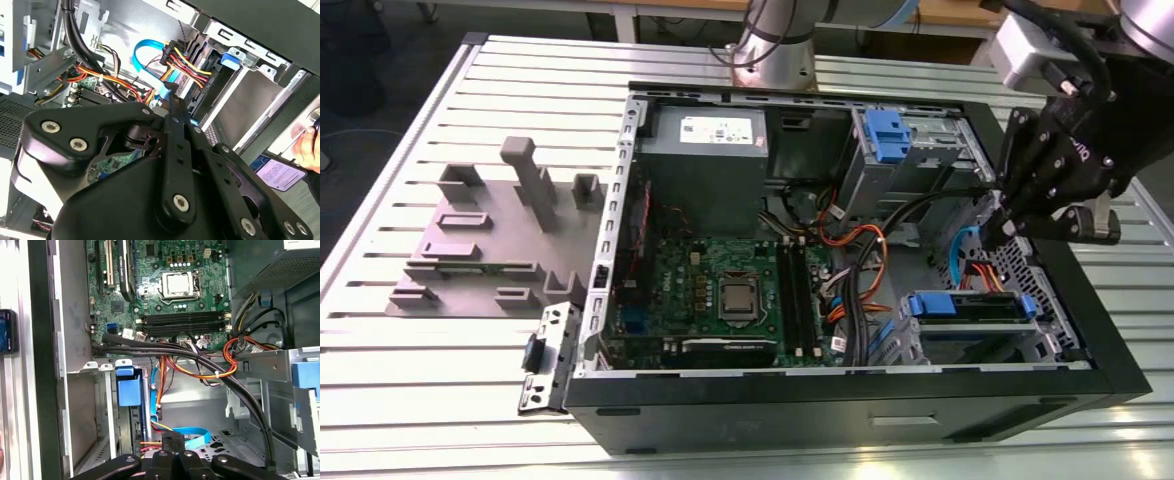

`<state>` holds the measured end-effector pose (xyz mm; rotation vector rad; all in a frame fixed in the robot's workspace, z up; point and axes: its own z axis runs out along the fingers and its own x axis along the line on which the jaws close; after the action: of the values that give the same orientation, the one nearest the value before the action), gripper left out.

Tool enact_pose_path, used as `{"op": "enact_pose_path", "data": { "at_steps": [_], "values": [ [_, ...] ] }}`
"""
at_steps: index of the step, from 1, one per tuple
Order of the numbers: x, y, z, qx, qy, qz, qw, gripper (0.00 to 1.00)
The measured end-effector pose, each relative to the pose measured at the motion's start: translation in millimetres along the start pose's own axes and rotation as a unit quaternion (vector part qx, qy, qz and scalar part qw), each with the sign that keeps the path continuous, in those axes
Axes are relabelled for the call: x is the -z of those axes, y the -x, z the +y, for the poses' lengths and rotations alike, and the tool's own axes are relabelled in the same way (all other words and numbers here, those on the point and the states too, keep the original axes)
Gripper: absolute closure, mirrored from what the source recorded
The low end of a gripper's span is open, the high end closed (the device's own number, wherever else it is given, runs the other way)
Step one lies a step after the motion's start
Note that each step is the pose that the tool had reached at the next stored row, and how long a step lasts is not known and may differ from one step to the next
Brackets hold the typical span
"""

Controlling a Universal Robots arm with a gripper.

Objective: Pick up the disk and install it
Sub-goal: 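Insert the second disk wire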

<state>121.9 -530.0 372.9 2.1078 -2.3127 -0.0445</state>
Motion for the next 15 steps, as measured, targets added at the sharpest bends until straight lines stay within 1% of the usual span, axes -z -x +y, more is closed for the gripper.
{"op": "enact_pose_path", "data": {
  "at_steps": [3, 6, 7, 8, 9, 12, 13, 15],
  "values": [
    [3.3, 3.4, 0.4, 0.000, -0.0003, 0.0030, 1.00000, 0.89],
    [3.6, 4.9, 0.6, 0.000, -0.0004, 0.0045, 0.99999, 0.89],
    [3.6, 5.1, 0.6, 0.000, -0.0005, 0.0058, 0.99998, 0.89],
    [3.2, 5.4, 0.6, 0.000, -0.0007, 0.0075, 0.99997, 0.89],
    [2.9, 5.6, 0.6, 0.000, -0.0009, 0.0101, 0.99995, 0.89],
    [1.5, 6.1, 0.6, 0.000, -0.0017, 0.0191, 0.99982, 0.89],
    [0.9, 6.2, 0.6, 0.000, -0.0020, 0.0215, 0.99977, 0.83],
    [-0.3, 6.7, 0.5, 0.000, -0.0022, 0.0242, 0.99971, 0.83]
  ]
}}
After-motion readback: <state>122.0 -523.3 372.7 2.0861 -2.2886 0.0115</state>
